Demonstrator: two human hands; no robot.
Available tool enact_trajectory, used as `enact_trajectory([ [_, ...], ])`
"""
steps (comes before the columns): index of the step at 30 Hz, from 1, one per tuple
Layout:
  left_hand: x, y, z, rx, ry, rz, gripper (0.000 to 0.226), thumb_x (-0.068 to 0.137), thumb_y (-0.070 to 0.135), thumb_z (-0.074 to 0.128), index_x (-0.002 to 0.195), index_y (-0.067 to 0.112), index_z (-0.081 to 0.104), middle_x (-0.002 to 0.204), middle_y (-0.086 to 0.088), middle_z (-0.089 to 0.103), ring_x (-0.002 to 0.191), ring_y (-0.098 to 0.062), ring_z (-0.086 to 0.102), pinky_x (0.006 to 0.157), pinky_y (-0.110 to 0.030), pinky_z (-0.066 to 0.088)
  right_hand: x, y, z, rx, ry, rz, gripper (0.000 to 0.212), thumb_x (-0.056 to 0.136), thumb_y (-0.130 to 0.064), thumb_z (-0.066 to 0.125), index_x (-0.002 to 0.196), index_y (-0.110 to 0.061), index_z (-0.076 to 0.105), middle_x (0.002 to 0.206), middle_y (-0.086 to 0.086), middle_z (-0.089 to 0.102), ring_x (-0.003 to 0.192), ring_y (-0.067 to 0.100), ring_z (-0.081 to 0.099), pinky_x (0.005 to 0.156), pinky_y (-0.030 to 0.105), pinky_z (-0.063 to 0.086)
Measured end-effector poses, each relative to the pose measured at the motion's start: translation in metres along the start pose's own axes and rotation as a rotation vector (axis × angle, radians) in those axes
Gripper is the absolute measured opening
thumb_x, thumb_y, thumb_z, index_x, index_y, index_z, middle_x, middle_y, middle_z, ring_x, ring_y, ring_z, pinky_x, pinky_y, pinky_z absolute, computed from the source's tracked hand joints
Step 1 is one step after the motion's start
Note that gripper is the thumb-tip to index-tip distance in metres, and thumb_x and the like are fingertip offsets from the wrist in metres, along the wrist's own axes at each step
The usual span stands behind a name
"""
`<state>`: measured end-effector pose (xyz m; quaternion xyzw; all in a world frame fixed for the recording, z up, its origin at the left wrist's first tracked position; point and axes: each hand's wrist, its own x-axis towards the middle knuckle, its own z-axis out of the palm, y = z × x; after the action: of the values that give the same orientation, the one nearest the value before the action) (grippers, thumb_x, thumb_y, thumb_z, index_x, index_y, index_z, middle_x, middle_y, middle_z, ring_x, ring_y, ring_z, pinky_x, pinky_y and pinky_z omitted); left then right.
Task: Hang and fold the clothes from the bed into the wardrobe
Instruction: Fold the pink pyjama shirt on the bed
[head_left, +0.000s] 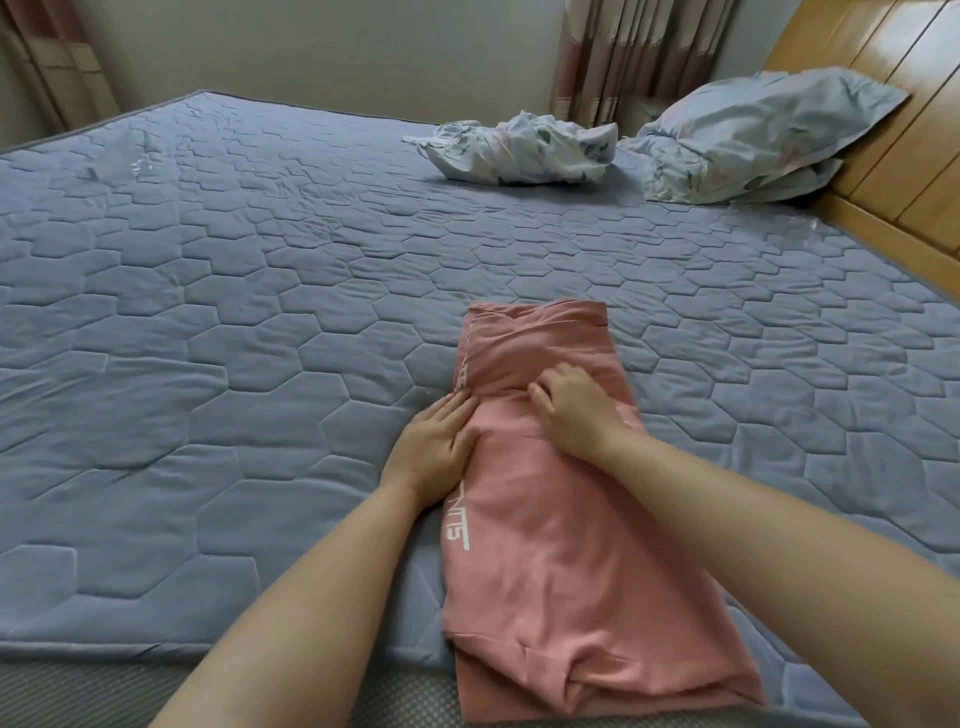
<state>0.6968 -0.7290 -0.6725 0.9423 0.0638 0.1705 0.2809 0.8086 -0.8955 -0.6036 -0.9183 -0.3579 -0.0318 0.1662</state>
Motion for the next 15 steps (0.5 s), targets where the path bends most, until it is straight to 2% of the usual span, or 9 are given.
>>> enact_trajectory([
  [2,0.004,-0.002,-0.001,-0.127,0.142,-0.105,0.056,0.091,0.035,0.028,0.136,0.010,0.052,0.145,-0.009,0.045,0.138,-0.021,0.037,0.116,-0.027,0.019,0.020,-0.004,-0.004,0.071,0.147,-0.010,0.025,0.097,-0.022,0.044,0.102,-0.003,0.060,0.111,0.017,0.054,0.106,0.032,0.049,0.094,0.039,0.039],
  [5,0.015,-0.008,-0.003,-0.186,0.222,-0.276,0.061,0.088,0.038,0.027,0.135,0.007,0.052,0.144,-0.011,0.046,0.137,-0.021,0.037,0.114,-0.027,0.020,0.055,-0.008,-0.009,0.103,0.177,0.029,0.028,0.097,-0.020,0.043,0.115,-0.003,0.057,0.120,0.015,0.052,0.114,0.030,0.046,0.099,0.039,0.038],
  [7,0.025,-0.012,-0.002,-0.171,0.218,-0.295,0.063,0.086,0.041,0.028,0.134,0.009,0.053,0.142,-0.009,0.049,0.135,-0.021,0.039,0.114,-0.029,0.024,0.078,-0.008,-0.011,0.109,0.113,0.061,0.031,0.099,-0.022,0.042,0.120,-0.004,0.056,0.127,0.015,0.051,0.120,0.030,0.045,0.102,0.039,0.036],
  [11,0.040,-0.022,0.000,-0.123,0.214,-0.288,0.063,0.086,0.046,0.028,0.132,0.014,0.057,0.138,-0.005,0.054,0.131,-0.019,0.042,0.111,-0.030,0.026,0.116,-0.002,-0.011,0.052,-0.120,0.083,0.035,0.100,-0.025,0.042,0.129,-0.008,0.054,0.136,0.013,0.050,0.127,0.029,0.044,0.106,0.036,0.033],
  [15,0.052,-0.030,0.003,0.019,0.137,-0.233,0.064,0.086,0.052,0.024,0.136,0.024,0.052,0.144,0.002,0.047,0.136,-0.016,0.035,0.111,-0.035,0.025,0.142,-0.002,-0.008,0.024,-0.234,0.115,0.036,0.098,-0.023,0.046,0.132,-0.010,0.053,0.138,0.013,0.052,0.128,0.028,0.046,0.108,0.034,0.034],
])
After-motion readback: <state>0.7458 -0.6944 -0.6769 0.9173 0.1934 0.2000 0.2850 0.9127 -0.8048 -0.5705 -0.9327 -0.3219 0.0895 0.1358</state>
